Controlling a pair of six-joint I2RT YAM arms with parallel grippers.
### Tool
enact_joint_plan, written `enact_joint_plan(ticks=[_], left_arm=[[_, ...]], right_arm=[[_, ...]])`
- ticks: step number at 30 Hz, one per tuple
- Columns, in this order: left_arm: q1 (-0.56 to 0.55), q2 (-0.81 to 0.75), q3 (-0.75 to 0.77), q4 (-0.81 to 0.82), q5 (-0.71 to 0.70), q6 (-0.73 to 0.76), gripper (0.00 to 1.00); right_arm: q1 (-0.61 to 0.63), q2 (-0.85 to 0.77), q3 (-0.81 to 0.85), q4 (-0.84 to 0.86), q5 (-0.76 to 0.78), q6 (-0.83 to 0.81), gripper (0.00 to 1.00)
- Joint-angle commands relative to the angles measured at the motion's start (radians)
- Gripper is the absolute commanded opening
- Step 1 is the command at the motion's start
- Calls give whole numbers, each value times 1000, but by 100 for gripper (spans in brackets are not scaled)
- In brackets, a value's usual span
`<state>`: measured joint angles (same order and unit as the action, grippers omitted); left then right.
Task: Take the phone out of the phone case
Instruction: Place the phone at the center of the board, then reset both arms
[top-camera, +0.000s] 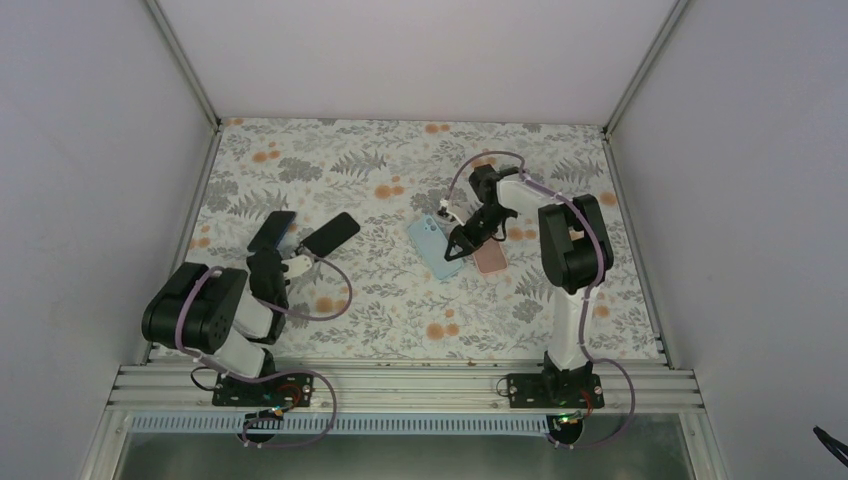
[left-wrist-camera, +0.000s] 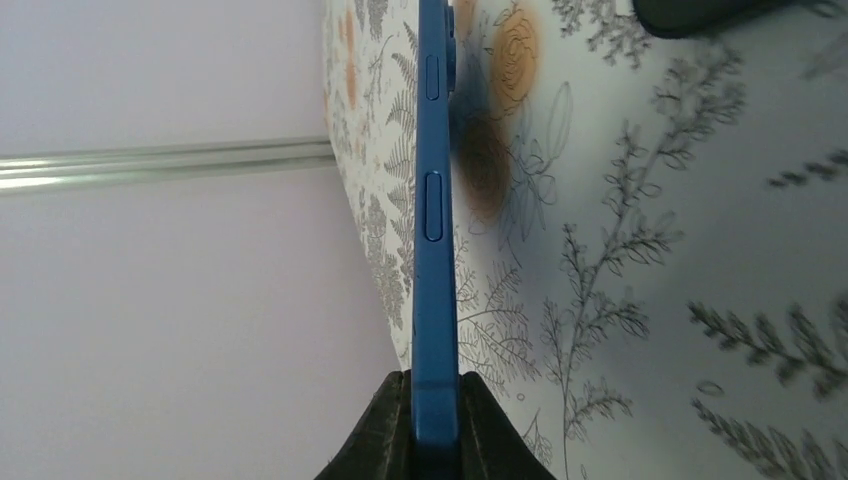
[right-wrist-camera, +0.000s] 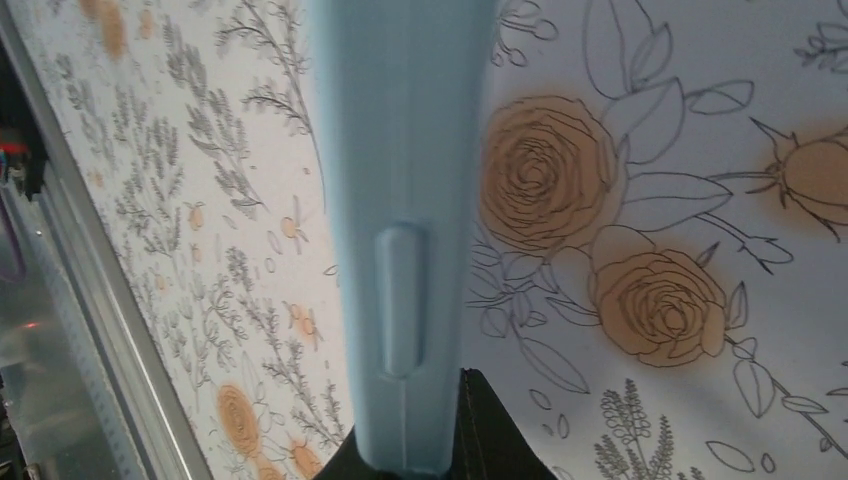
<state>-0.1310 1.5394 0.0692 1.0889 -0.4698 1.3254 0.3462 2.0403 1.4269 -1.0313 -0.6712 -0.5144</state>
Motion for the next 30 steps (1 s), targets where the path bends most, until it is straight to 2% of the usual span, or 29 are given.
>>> enact_joint_plan(ticks=[1, 3, 4, 5, 7, 11, 12, 15, 17, 20, 21, 22, 26, 30], left_arm=[[4, 12, -64, 244, 54, 62, 17], [3, -11, -92, 246, 87, 64, 24], [3, -29, -104, 241, 108, 65, 31], [2, -49, -116, 238, 125, 66, 43], [2, -109, -127, 181, 156, 59, 59], [2, -283, -108, -108, 252, 11, 95], [2, -342, -93, -213, 285, -6, 99], [4, -503, 15, -620, 413, -86, 100], [4, -557, 109, -858, 505, -112, 100], [4, -531, 252, -1100, 584, -139, 100], [3, -508, 302, -1173, 596, -146, 100], [3, -485, 352, -1235, 604, -161, 100], [4, -441, 550, -1422, 664, -218, 100], [13, -387, 773, -1582, 817, -355, 100]], right_arm=[[-4, 30, 29, 19, 58, 23, 8], [-9, 39, 35, 34, 85, 38, 14], [-12, 41, 40, 41, 99, 46, 16], [-14, 43, 45, 48, 111, 54, 19], [-18, 40, 51, 60, 138, 67, 32], [-18, 13, 70, 82, 200, 85, 54], [-19, 2, 77, 85, 214, 88, 57], [-19, -30, 105, 76, 240, 86, 69], [-19, -43, 131, 54, 247, 76, 75], [-19, -67, 164, 30, 254, 61, 87], [-19, -75, 175, 20, 254, 53, 97], [-19, -87, 187, 11, 250, 43, 99], [-18, -151, 226, -12, 235, -2, 100], [-20, -249, 234, 13, 253, -11, 100]])
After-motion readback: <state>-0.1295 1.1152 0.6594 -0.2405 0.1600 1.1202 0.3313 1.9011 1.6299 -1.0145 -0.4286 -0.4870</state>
